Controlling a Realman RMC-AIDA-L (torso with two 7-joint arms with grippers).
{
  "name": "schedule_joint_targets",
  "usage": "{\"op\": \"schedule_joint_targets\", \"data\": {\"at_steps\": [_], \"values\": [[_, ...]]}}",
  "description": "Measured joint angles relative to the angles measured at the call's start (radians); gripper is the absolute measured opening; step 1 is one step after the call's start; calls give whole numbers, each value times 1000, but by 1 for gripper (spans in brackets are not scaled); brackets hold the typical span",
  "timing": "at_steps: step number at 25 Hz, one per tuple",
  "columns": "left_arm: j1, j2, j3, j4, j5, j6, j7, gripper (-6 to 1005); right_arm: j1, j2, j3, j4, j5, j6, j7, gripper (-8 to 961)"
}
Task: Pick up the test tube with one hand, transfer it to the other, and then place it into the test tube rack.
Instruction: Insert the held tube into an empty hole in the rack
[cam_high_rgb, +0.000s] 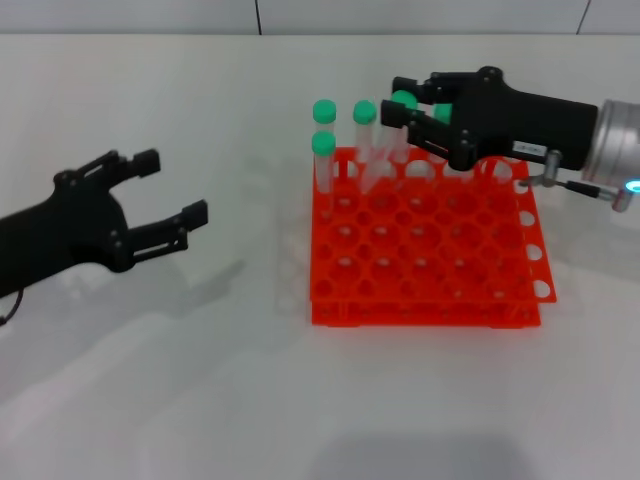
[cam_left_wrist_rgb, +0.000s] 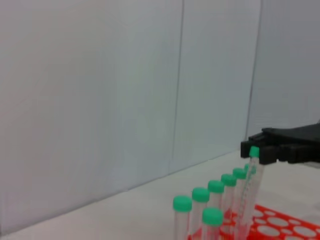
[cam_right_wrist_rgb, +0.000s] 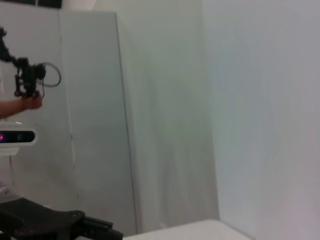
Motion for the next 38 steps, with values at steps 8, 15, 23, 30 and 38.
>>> {"op": "schedule_joint_targets", "data": {"at_steps": [8, 15, 23, 30, 38], "values": [[26, 2, -39, -97, 5, 9, 73, 879, 25, 2, -18, -1, 1, 47, 13, 287], [33, 1, -40, -135, 4, 12, 121, 879, 35, 1, -31, -2, 0, 83, 22, 290], [32, 2, -40, -142, 7, 12, 141, 880, 41, 0, -76, -3, 0, 125, 26, 294], [24, 1, -41, -190, -3, 9, 204, 880, 56, 1, -123, -3, 0, 163, 35, 297], [13, 0, -75, -246, -21, 15, 270, 880, 68, 4, -184, -18, 0, 221, 61, 300]]}}
